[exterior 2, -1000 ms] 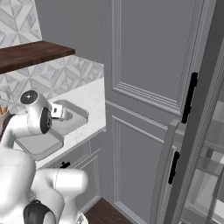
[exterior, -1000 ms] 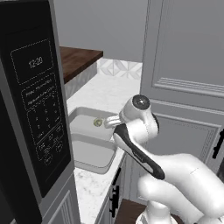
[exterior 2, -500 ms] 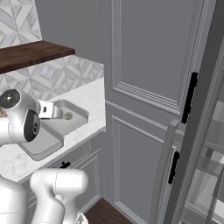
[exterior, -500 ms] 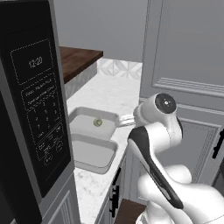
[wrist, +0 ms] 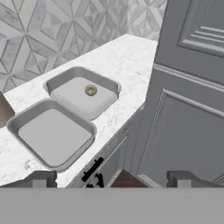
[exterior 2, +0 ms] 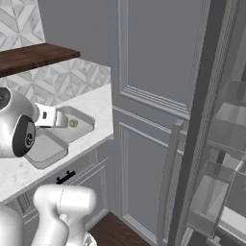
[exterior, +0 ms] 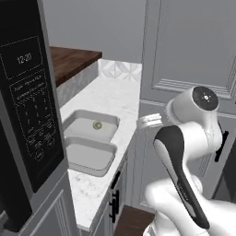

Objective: Place one mushroom and one chicken drumstick in each tupperware on the nearby counter, to pack two identical lunches.

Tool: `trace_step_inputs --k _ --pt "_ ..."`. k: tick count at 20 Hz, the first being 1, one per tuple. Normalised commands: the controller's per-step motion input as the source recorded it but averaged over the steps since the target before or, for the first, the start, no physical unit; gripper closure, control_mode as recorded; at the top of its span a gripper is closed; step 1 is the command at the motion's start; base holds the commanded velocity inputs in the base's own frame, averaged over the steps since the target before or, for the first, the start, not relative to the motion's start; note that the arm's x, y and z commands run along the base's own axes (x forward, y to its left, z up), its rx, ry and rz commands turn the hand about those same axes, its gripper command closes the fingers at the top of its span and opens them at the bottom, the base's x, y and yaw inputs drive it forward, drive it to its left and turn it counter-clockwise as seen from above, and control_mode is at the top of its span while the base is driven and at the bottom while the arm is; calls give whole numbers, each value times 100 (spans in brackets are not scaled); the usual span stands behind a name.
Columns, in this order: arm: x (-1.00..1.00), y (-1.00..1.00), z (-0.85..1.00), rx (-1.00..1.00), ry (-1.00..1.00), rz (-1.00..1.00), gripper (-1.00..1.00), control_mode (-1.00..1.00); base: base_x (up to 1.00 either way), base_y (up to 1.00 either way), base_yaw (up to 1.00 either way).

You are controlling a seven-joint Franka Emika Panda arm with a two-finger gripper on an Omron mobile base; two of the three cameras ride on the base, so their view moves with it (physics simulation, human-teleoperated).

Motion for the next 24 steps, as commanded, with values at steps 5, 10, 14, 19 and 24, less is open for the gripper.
trace_step_inputs --k 5,10,14,19,24 --pt "0 0 0 0 0 0 -100 100 -100 -17 -9" --pt "0 0 0 0 0 0 -100 100 -100 0 -20" --pt "0 0 0 0 0 0 -100 100 -92 -13 -50" --pt "0 0 0 0 0 0 -100 100 -20 -28 -64" --pt "0 0 0 0 0 0 -100 100 6 -75 -57"
